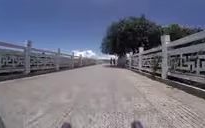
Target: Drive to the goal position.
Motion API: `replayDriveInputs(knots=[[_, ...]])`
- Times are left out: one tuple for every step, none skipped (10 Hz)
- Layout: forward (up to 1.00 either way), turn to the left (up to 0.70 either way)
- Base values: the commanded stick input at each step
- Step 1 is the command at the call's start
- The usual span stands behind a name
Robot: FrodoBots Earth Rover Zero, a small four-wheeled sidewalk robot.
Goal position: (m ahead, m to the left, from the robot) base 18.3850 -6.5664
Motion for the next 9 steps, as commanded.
replayDriveInputs(knots=[[0.7,0.0],[0.7,0.0],[0.7,0.0],[0.7,0.0],[0.7,0.0],[0.7,0.0],[0.7,0.0],[0.7,0.0],[0.7,0.0]])
